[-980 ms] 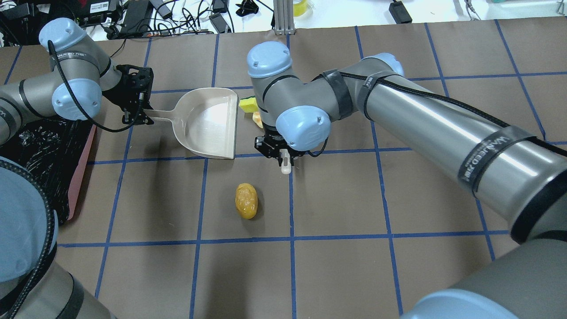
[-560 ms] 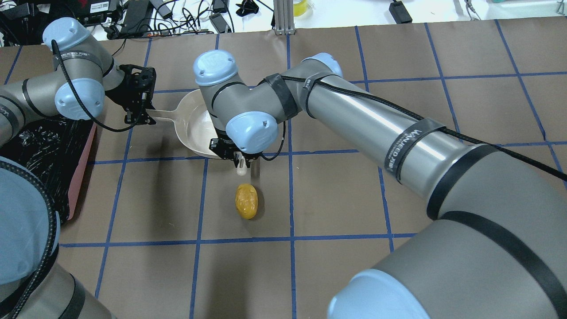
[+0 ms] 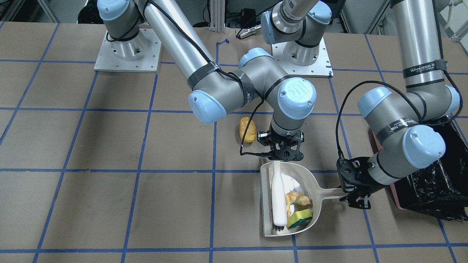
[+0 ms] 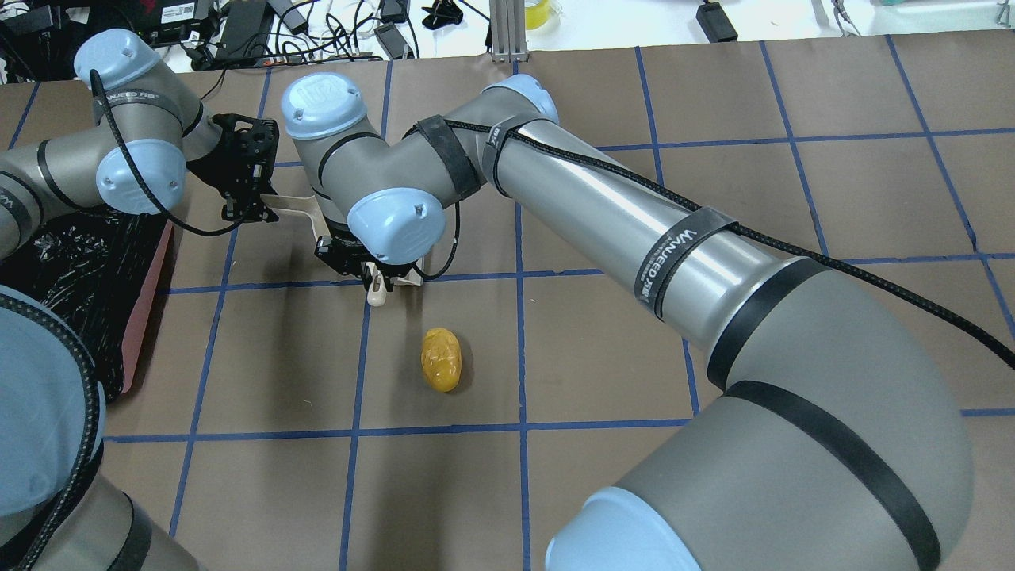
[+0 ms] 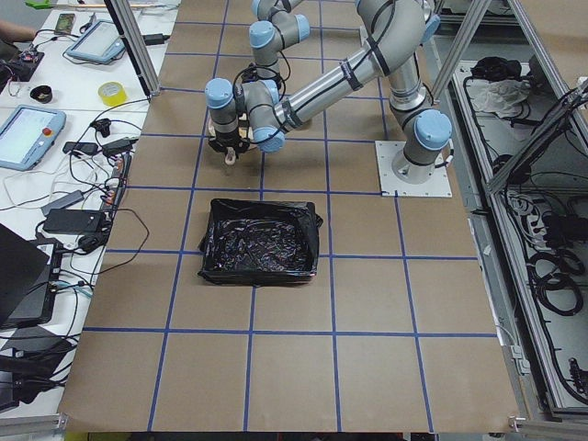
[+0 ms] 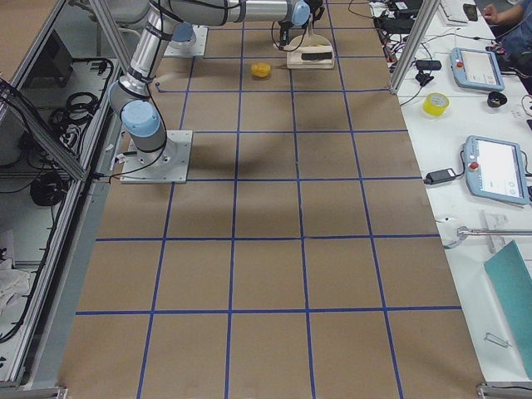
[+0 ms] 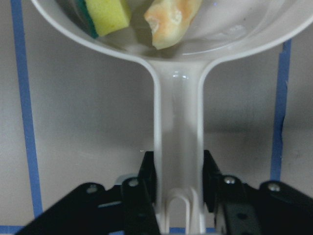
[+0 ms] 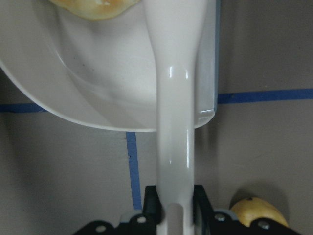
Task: Sweep and dump trash into bin
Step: 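Sweep the sponge and curled piece into the dustpan with the right gripper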
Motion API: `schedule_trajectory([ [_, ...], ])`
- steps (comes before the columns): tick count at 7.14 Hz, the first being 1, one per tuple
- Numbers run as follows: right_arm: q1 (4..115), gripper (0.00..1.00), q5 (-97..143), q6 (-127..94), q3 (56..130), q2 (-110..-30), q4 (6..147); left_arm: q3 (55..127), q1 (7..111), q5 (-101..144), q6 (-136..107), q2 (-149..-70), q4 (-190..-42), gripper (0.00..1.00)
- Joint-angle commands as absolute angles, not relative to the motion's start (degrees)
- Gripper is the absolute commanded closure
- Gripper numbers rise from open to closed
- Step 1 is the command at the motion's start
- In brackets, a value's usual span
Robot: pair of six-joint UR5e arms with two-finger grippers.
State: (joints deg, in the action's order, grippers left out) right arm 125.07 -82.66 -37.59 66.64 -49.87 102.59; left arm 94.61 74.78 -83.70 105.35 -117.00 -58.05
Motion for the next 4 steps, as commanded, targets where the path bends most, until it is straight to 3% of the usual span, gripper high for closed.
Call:
schedule_trajectory([
  [1, 122.71, 1.0, -86.98, -35.69, 67.41, -55.61, 91.64, 98.59, 74.36, -85.67, 107.04, -114.19, -57.92, 1.0],
  [3, 121.47, 1.0, -87.98, -36.21, 74.92, -62.89, 86.41, 103.68, 71.74, -86.13, 109.14, -110.93, -57.83, 1.0],
  [4, 121.55, 1.0, -87.72, -37.08, 83.76, -69.02, 87.44, 107.28, 70.67, -86.39, 109.68, -108.31, -57.75, 1.0],
])
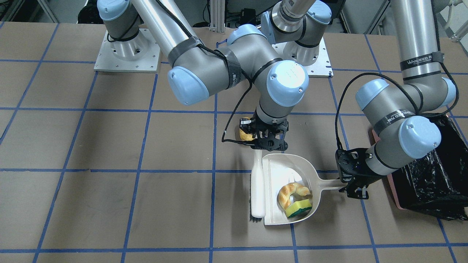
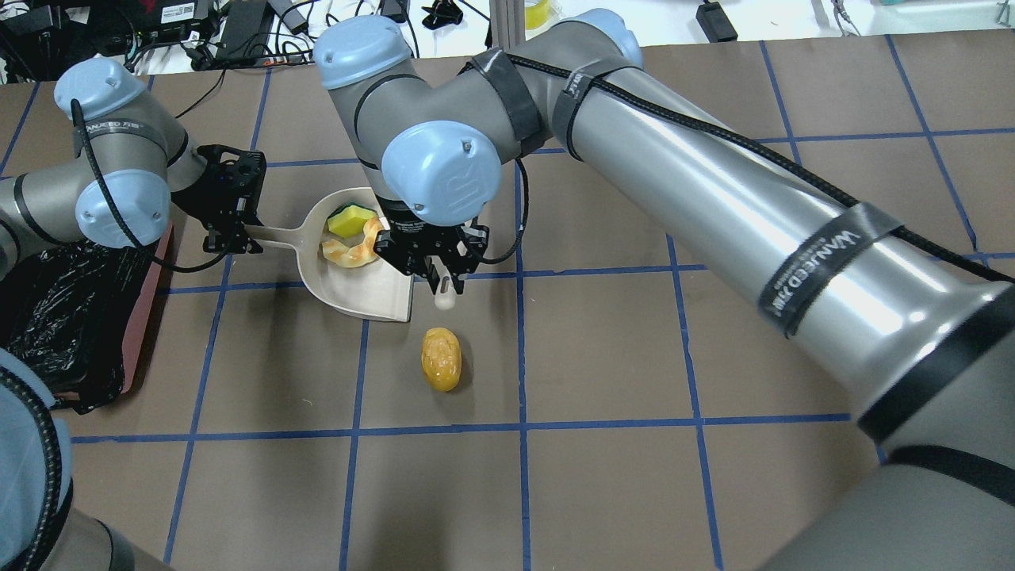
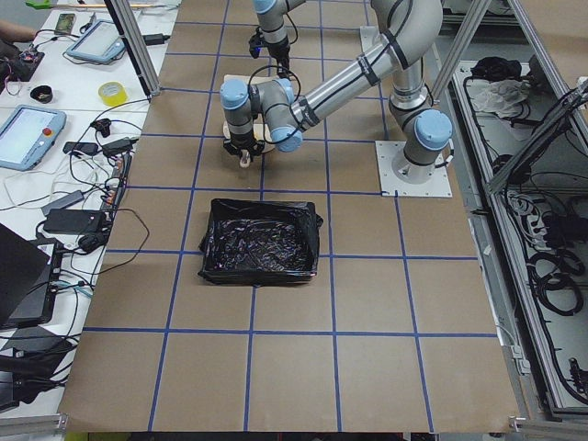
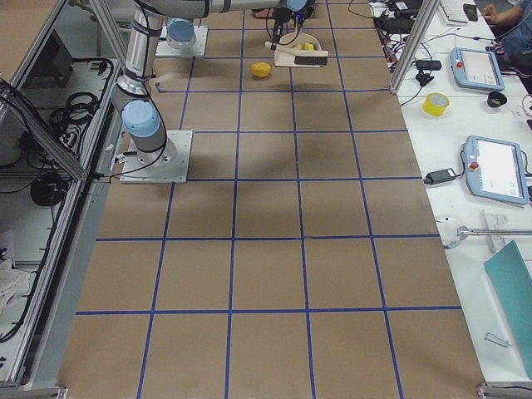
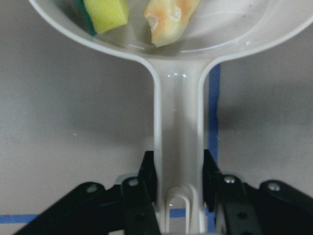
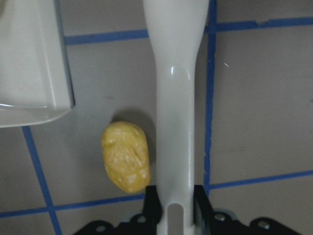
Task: Sweep and dump trash into bin
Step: 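Sweep the yellow potato into the dustpan with the brush in the right gripper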
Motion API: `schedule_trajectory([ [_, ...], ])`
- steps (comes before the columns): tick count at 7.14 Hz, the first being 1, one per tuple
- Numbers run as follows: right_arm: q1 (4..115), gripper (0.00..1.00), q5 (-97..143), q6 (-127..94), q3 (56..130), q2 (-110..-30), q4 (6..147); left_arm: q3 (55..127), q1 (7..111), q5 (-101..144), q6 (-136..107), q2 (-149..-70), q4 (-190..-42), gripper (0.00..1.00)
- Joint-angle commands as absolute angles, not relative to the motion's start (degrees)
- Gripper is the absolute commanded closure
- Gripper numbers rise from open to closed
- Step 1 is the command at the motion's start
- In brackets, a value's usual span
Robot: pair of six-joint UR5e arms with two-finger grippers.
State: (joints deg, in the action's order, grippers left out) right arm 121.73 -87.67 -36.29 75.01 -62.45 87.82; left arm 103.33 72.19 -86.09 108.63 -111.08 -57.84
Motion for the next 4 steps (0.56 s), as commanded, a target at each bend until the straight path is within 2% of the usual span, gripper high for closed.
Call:
schedule_trajectory([
  [1, 121.64, 1.0, -86.84, -38.92, 94.2, -75.69, 91.45, 111.49, 70.49, -87.61, 109.69, -105.32, -57.14, 1.0],
  [2, 121.9, 1.0, -86.05, -41.46, 102.4, -80.2, 94.02, 115.19, 70.58, -90.41, 109.08, -101.99, -56.17, 1.0],
  [3, 123.73, 1.0, -82.22, -44.88, 107.35, -83.12, 95.0, 118.62, 70.58, -90.7, 108.99, -98.82, -55.99, 1.0],
  [4, 126.45, 1.0, -79.48, -48.39, 109.32, -83.49, 96.23, 121.26, 70.49, -90.88, 108.81, -96.18, -55.9, 1.0],
])
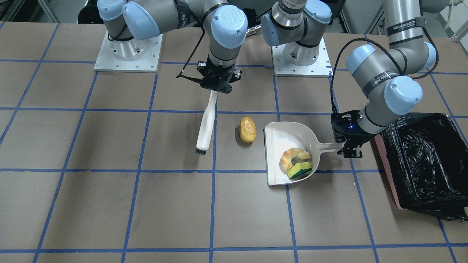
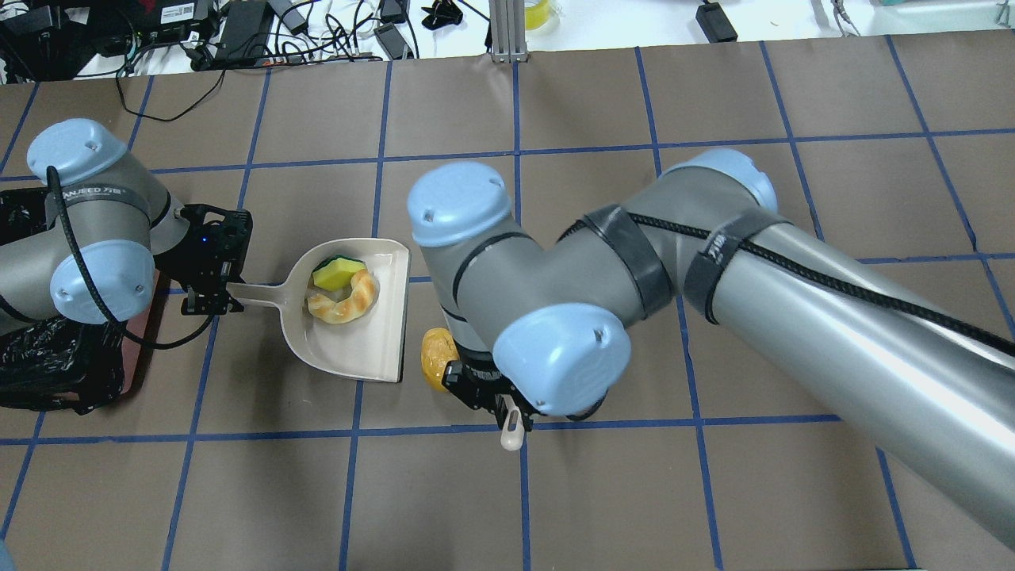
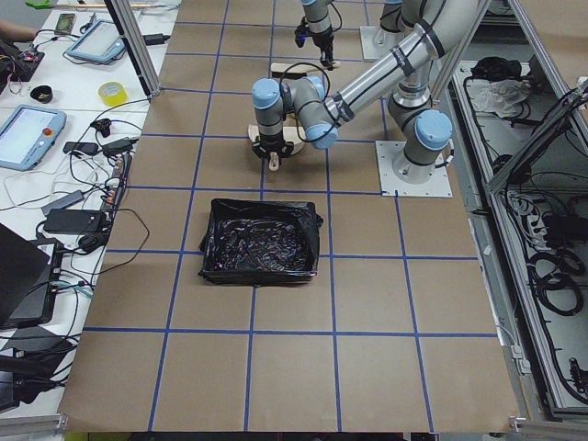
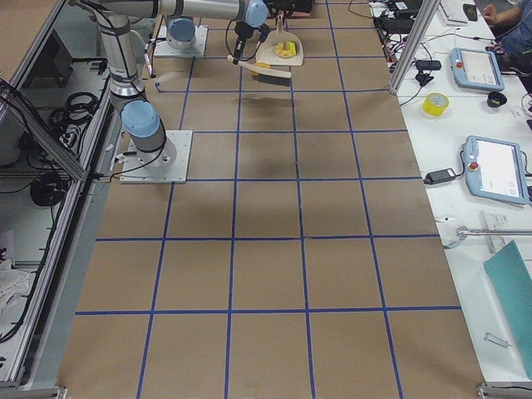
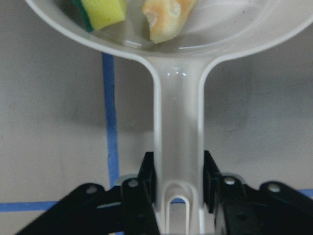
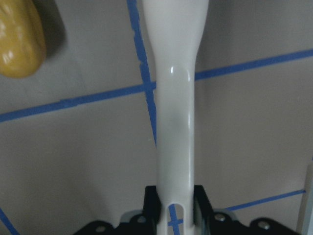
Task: Sweep and dump trash into bin
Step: 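Sweep the yellow potato into the dustpan with the brush in the right gripper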
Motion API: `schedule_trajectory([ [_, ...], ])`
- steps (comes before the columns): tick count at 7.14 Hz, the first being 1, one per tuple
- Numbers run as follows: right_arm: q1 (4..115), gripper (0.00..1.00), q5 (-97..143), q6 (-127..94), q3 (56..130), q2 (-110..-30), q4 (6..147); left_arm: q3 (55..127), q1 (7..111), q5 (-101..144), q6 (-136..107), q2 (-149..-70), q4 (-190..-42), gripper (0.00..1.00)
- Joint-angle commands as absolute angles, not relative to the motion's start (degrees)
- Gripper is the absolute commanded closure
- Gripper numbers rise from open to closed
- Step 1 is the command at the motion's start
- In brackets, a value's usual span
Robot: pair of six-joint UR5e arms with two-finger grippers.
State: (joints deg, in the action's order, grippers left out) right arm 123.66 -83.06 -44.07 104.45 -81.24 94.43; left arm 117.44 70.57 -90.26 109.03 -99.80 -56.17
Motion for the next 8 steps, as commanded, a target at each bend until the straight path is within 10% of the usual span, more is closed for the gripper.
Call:
schedule_trajectory([
  [1, 129.08, 1.0, -74.67, -51.47, 109.68, -83.15, 97.02, 122.59, 70.58, -90.88, 107.76, -94.76, -55.9, 1.0],
  [5, 134.03, 1.0, -72.59, -53.44, 106.9, -76.58, 105.53, 122.26, 70.58, -90.88, 106.88, -94.48, -55.99, 1.0],
  [8, 134.03, 1.0, -73.39, -53.35, 91.73, -65.51, 106.17, 122.17, 70.58, -90.79, 106.44, -94.75, -55.9, 1.0],
])
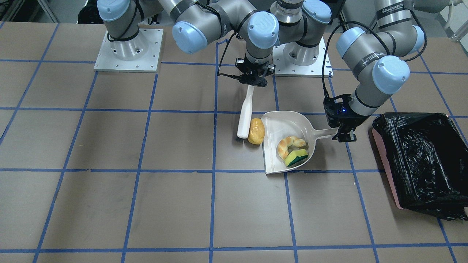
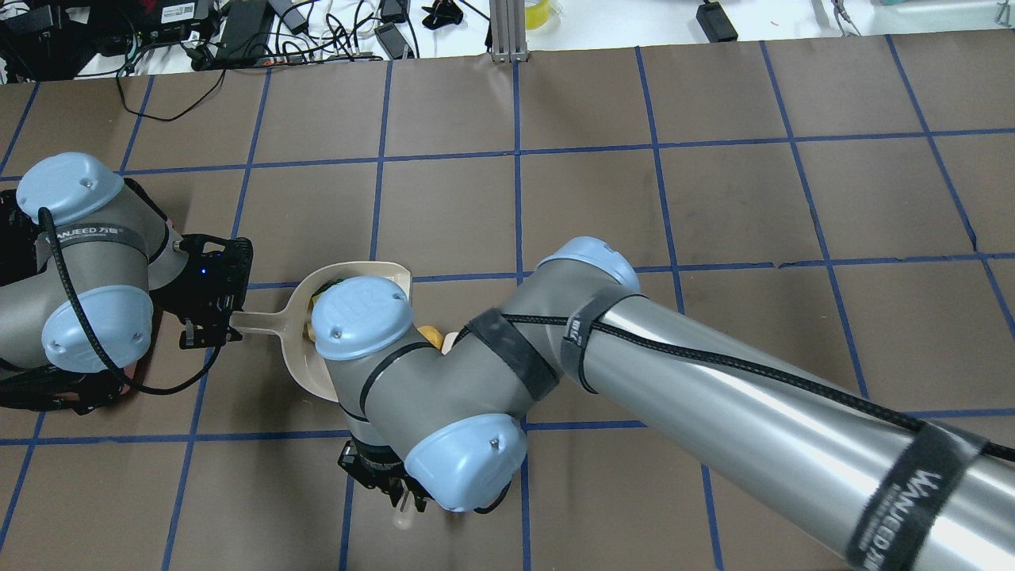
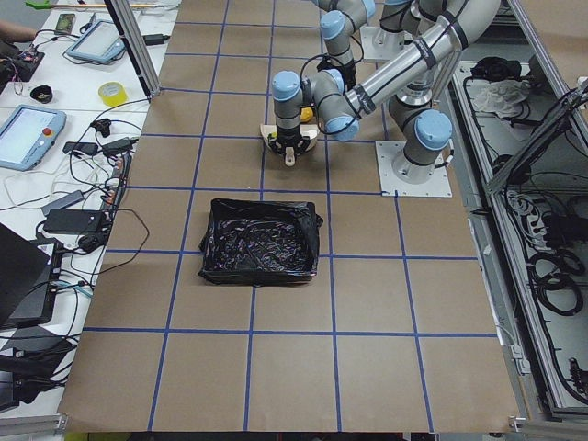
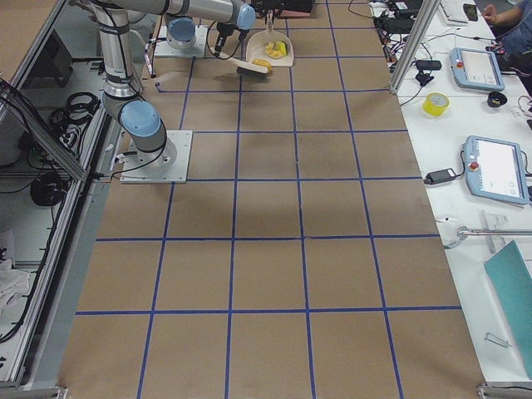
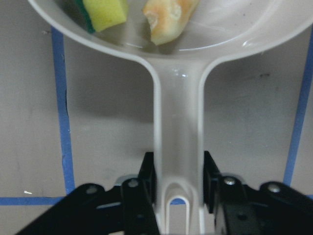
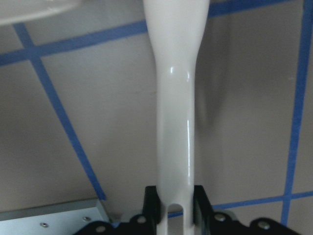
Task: Sweep and dump trash into bin
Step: 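Sweep the yellow potato into the dustpan with the brush in the right gripper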
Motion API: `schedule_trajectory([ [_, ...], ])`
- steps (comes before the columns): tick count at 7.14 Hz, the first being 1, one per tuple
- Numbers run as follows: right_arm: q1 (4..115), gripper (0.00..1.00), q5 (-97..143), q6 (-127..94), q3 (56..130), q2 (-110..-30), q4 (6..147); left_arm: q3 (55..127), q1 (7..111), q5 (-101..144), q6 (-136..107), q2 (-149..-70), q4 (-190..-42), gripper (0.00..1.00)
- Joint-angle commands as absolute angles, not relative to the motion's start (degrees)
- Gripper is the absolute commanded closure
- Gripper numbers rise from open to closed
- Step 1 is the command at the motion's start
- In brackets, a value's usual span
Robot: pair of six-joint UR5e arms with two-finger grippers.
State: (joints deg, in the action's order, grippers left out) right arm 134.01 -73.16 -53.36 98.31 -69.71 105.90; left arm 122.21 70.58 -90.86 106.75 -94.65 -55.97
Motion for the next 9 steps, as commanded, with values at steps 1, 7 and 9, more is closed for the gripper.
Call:
schedule_trajectory([
  [1, 133.95, 1.0, -73.82, -53.26, 88.1, -63.83, 105.91, 121.99, 70.58, -90.79, 106.44, -94.83, -55.9, 1.0],
  [7, 131.58, 1.0, -82.14, -49.13, 87.27, -65.82, 97.07, 121.82, 65.59, -88.08, 109.24, -95.53, -55.81, 1.0],
  [9, 128.87, 1.0, -85.58, -46.0, 87.98, -69.42, 92.4, 121.73, 64.52, -86.84, 109.69, -95.8, -55.81, 1.0],
])
